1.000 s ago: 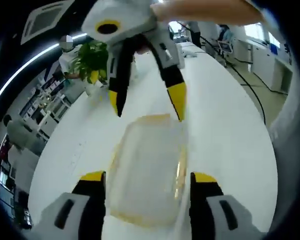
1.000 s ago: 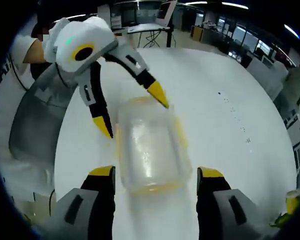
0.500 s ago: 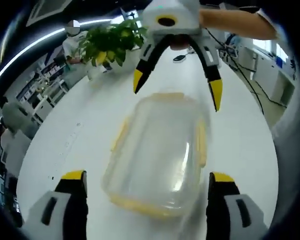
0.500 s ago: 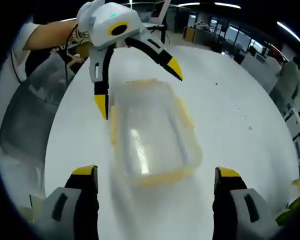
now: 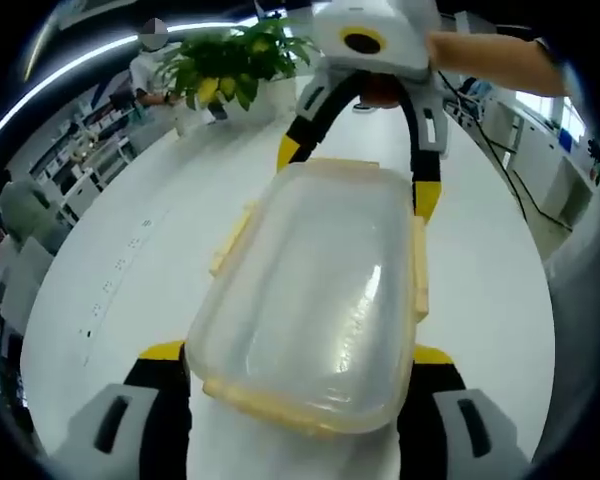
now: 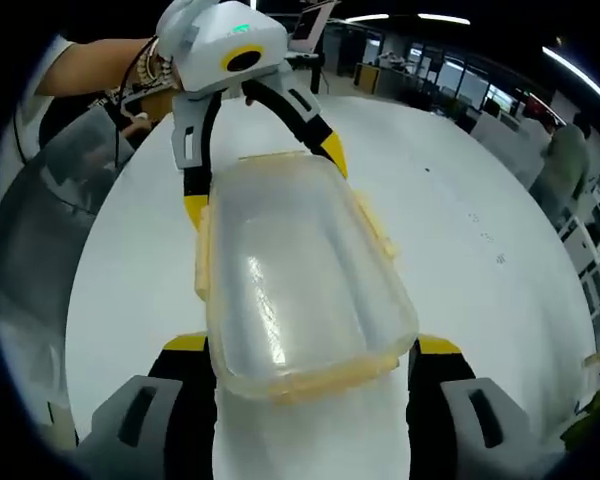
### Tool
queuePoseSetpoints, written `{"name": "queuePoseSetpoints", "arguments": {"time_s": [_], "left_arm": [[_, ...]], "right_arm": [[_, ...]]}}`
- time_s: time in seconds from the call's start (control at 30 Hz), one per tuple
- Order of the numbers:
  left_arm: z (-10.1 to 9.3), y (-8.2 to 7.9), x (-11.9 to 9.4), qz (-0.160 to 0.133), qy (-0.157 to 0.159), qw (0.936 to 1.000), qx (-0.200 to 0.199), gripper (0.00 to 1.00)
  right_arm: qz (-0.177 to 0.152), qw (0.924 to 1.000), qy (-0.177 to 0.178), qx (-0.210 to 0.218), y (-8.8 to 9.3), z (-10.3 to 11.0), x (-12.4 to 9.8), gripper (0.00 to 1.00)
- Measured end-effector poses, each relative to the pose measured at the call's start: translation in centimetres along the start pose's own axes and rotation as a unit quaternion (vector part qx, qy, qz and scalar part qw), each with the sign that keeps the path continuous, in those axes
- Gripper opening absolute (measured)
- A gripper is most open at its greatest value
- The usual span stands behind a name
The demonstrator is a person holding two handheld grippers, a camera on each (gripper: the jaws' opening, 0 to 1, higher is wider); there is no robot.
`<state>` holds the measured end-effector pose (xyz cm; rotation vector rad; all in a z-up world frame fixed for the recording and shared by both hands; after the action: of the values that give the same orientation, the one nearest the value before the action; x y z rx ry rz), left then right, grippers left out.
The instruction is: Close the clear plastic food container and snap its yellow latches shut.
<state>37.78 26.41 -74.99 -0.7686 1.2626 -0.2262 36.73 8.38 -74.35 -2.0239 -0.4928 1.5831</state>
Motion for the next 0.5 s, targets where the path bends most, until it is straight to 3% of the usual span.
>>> {"name": "queuePoseSetpoints", "arguments": {"time_s": [0.5], "left_arm": [[1.1, 1.3, -1.2, 0.008, -0.005, 0.9999, -0.008, 0.84]], "right_arm": [[-0.010, 0.9999, 0.000, 0.001, -1.6, 0.1, 1.2, 0.76]]}}
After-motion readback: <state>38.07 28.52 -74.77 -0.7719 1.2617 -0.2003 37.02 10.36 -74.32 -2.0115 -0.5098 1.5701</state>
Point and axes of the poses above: the point that each gripper's makers call its tool centre point, and the gripper's own axes: x roughly forward along the fingers, z roughly to its left, y roughly out of its underside, the point moved 8 cm from there along -x, roughly backward along the fingers, and after that the axes turned 8 degrees about -x, right-handed, at the moved point
